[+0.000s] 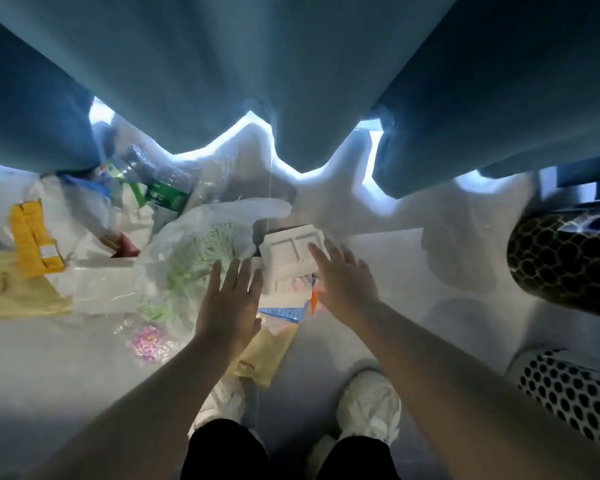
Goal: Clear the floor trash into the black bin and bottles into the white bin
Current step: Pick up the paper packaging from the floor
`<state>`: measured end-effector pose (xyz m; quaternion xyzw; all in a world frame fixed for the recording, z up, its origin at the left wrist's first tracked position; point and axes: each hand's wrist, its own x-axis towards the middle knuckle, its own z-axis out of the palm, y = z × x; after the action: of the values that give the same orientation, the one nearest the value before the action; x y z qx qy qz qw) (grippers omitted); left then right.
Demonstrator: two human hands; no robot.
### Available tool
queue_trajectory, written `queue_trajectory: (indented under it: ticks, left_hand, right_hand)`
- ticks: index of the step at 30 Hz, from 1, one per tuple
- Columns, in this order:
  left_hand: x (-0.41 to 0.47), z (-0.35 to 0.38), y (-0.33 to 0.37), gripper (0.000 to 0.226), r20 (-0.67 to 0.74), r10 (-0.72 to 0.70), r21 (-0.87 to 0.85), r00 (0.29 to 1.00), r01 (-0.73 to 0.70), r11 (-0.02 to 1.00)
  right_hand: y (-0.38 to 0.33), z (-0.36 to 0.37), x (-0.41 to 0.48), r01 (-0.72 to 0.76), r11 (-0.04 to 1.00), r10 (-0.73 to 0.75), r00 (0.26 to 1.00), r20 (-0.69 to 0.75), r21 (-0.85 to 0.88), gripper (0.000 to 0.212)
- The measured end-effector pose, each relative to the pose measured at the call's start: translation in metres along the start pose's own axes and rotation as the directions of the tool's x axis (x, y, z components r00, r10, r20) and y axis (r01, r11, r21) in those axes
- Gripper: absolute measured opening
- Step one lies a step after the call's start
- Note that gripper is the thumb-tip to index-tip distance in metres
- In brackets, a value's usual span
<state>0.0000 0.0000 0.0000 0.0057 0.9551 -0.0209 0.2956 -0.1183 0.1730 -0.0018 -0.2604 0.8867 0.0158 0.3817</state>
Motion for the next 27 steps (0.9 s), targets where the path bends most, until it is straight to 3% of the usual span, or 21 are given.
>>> queue_trajectory:
  ticks: [9,15,20,27]
  left_hand:
    - [0.039,0.037,0.012,0.095,-0.053,-0.046,-0.001,0.998,0.046,0.999]
    - [0.049,0.046,0.021,0.086,-0.099,-0.039,0.023,0.994,0.041,0.999]
    - [0.052,0.047,0.022,0.062,-0.105,-0.026,-0.041,0.994,0.022,0.999]
    - [0.035,0.017,0.012,0.060,-0.079,-0.027,-0.060,0.996,0.022,0.998]
  right_hand:
    - [0.012,0.027,0.073,0.150,0.977,-0.163,0.983,-0.084,-0.149,0.096]
    - [0.012,0.040,0.075,0.127,0.985,-0.144,0.976,-0.165,-0.114,0.081]
    - [0.022,0.043,0.069,0.030,0.998,-0.038,0.987,-0.158,-0.051,0.076]
    - [0.037,0.016,0.036,-0.126,0.986,0.142,0.977,-0.161,0.107,0.073]
